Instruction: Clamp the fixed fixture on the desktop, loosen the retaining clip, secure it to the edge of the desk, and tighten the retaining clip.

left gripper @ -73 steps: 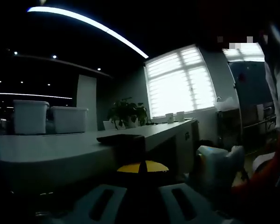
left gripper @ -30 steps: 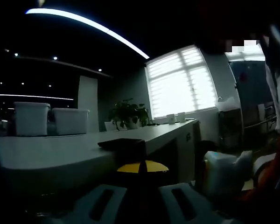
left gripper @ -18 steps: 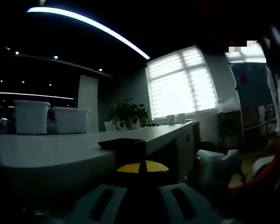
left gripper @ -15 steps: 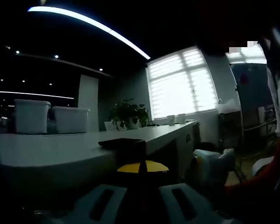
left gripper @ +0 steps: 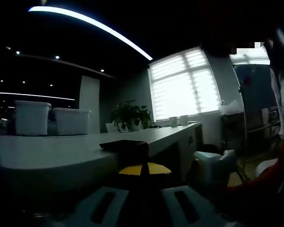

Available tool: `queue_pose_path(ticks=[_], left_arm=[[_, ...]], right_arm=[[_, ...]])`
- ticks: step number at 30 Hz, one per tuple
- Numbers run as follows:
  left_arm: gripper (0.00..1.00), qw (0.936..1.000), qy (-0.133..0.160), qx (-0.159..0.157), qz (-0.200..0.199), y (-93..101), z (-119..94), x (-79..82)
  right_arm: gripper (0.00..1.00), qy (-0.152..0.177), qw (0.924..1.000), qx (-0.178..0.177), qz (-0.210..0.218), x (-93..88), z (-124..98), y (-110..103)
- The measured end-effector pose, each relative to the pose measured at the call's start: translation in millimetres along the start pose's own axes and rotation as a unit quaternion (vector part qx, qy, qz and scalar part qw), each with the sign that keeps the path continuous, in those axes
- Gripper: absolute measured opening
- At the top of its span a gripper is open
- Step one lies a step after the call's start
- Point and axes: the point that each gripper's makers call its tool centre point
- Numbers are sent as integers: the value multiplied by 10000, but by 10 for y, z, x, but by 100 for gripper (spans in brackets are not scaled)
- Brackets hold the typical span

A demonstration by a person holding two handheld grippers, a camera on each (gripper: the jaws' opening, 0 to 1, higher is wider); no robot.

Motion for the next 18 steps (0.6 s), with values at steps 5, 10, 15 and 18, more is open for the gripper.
queue_pose_path(ticks=[5,10,15,18], left_arm=[[1,10000,11,1,6,1,0,-1],[1,10000,-3,4,35,2,0,-2],[1,10000,11,13,16,1,0,-3],[1,10000,37,14,-5,-1,-1,-5]], right_arm=[[36,403,9948,-858,368,72,-132,74],[36,465,9896,-1286,454,79,-124,54],[35,553,9843,-1636,364,153,-117,45],[36,502,9832,-1720,354,136,-71,53]])
Point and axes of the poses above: the point that each gripper's makers call its tool centre point, and the gripper's own axes: z roughly forward along the fingers, y roughly to its right, x roughly out of its top, and after that the axes turned 7 degrees about z, right-handed
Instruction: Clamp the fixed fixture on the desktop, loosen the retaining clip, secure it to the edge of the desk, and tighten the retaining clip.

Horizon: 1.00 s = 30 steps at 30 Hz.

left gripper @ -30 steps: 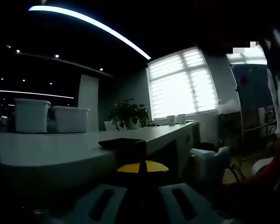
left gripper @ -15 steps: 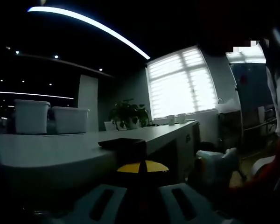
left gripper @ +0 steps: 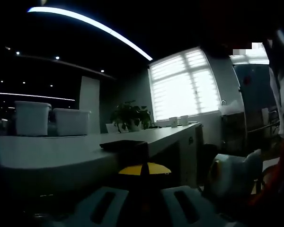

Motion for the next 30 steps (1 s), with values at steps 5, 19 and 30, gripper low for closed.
queue_pose_path(ticks=[5,19,30], left_arm=[[1,10000,-11,-1,10,0,0,1],[1,10000,12,-9,-15,-3,5,2],[1,10000,2,-2,-21,-10,0,3]], right_arm=[[32,-14,9999,-150,15,-26,58,50],[27,-104,9958,915,-8,-29,100,45],[27,-242,9836,1777,-173,-64,140,8]])
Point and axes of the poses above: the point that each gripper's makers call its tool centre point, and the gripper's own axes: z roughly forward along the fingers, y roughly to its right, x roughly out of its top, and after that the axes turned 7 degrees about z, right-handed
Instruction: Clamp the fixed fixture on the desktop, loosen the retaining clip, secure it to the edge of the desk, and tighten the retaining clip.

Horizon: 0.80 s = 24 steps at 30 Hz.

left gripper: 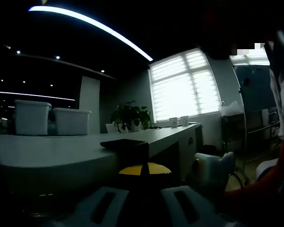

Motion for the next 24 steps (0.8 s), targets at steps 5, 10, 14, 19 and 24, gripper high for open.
queue_pose_path(ticks=[5,10,14,19,24], left_arm=[[1,10000,-6,8,2,-2,-3,1],[1,10000,-19,2,17,0,-4,2],[1,10000,-17,6,15,-1,-3,2],[1,10000,-29,10,36,-1,-2,1],[1,10000,-35,12,40,-1,-2,2]], right_arm=[[27,5,10000,-48,0,-11,-7,-18],[27,-64,9989,-261,-386,-30,-22,-24],[28,-17,9983,-528,-229,-40,-74,-20],[29,-25,9974,-709,-142,-68,-121,-25],[29,6,9969,-787,-95,-48,-135,12]])
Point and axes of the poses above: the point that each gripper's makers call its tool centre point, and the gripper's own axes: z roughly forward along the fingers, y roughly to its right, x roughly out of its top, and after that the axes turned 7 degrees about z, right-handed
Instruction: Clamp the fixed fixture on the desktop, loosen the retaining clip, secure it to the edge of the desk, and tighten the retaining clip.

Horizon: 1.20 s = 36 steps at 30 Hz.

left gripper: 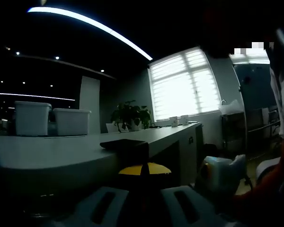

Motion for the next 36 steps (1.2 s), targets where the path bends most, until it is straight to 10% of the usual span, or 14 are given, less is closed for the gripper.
queue_pose_path(ticks=[9,14,26,36], left_arm=[[1,9999,84,73,-39,-12,-8,44],[1,9999,87,75,5,-5,-4,56],[1,9998,154,81,59,-9,-6,109],[1,9998,191,80,-33,-10,-7,109]], right_arm=[[30,95,9995,-295,64,37,-32,14],[31,-12,9933,-740,-887,59,-54,-8],[28,15,9957,-719,-576,129,2,-42],[26,-62,9992,315,-249,97,28,-54]])
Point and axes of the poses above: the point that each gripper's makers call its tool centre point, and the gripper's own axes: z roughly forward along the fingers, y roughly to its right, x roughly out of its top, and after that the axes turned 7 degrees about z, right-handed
